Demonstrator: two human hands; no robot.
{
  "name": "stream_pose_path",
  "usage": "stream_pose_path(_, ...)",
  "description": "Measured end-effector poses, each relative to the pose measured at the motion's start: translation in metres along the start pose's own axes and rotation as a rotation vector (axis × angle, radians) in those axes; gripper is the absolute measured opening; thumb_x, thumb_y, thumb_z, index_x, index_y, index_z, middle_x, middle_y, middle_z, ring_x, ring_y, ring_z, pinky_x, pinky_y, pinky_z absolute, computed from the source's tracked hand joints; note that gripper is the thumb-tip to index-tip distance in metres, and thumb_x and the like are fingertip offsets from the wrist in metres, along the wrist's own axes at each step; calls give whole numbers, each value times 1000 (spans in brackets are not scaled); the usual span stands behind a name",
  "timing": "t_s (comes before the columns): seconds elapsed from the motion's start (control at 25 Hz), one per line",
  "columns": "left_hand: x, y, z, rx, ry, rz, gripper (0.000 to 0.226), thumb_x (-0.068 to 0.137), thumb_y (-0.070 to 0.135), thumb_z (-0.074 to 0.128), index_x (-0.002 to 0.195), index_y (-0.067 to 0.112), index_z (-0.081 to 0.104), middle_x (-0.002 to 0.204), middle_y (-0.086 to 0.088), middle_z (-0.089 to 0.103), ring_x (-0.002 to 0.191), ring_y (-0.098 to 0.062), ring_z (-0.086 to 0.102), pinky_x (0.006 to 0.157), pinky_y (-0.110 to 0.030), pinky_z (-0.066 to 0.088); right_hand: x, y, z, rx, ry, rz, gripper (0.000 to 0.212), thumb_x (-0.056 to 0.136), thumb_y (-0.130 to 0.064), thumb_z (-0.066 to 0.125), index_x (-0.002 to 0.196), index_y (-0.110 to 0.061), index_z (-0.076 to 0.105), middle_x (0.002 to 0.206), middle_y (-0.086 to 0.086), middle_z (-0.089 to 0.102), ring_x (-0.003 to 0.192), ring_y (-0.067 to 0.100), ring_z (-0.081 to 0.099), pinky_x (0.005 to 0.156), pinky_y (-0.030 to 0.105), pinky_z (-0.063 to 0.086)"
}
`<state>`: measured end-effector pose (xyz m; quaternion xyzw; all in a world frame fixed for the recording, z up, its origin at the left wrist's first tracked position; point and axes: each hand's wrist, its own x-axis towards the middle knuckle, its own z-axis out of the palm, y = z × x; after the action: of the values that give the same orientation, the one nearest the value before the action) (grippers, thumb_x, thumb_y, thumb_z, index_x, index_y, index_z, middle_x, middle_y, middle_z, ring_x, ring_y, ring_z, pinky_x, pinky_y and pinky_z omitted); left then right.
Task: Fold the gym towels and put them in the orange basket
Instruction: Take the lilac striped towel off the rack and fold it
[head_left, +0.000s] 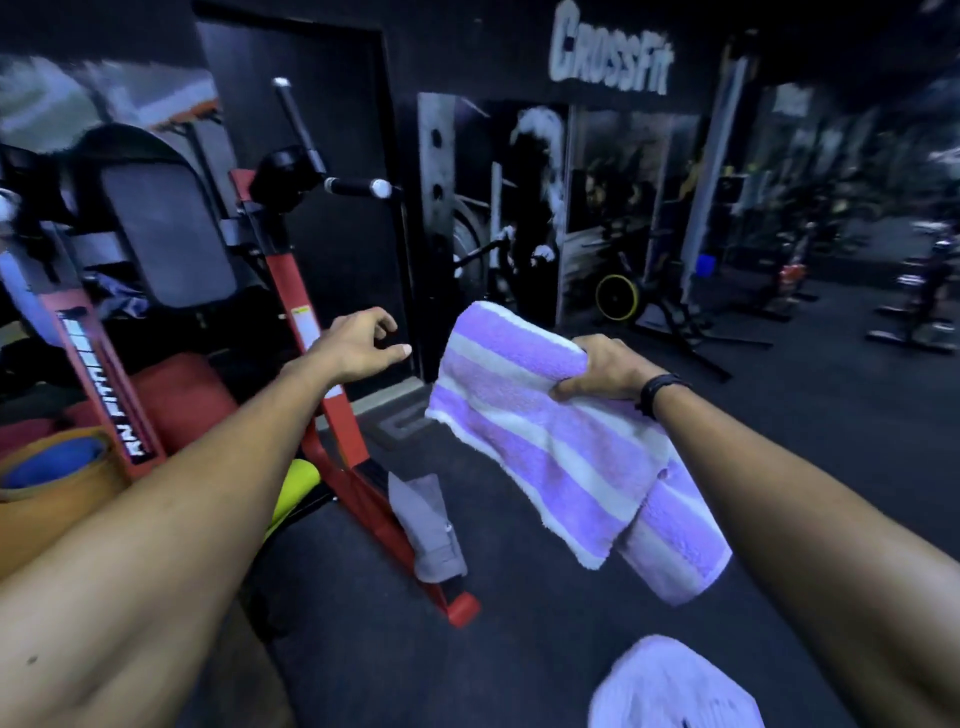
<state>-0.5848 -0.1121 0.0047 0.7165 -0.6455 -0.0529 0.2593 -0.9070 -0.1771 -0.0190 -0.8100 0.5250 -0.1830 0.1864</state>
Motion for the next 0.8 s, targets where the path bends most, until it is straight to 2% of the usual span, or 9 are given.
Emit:
stream_pose_path(0.2,-37,124,96,-29,-146,187,54,80,50,70,122,21,54,124,-4,57,111,-23,56,97,-42,46,-146,122,-42,17,82,244,33,61,-38,80,83,-22,62,88,-2,68,88,20,63,78,36,53)
stream_pose_path(0.4,-121,253,209,-70,-297,342,58,79,56,67,124,22,53,126,-3,57,117,-23,54,99,-45,45,-332,225,-68,21,164,505,40,54,-46,76,84,-26,61,90,-2,69,88,20,64,80,39,55)
stream_pose_path(0.6,-237,367,325,-86,-555,506,58,81,50,68,126,17,53,127,-6,57,117,-25,54,99,-41,45,-516,315,-53,22,132,758,38,55,-47,75,85,-29,59,96,-2,68,95,23,62,86,43,53)
stream_pose_path(0.8,-325,425,417,47,-732,679,61,82,52,65,130,19,48,132,-8,51,122,-28,49,96,-41,43,-638,381,-12,49,59,960,40,63,-43,78,96,-26,60,105,4,66,104,27,57,88,42,49)
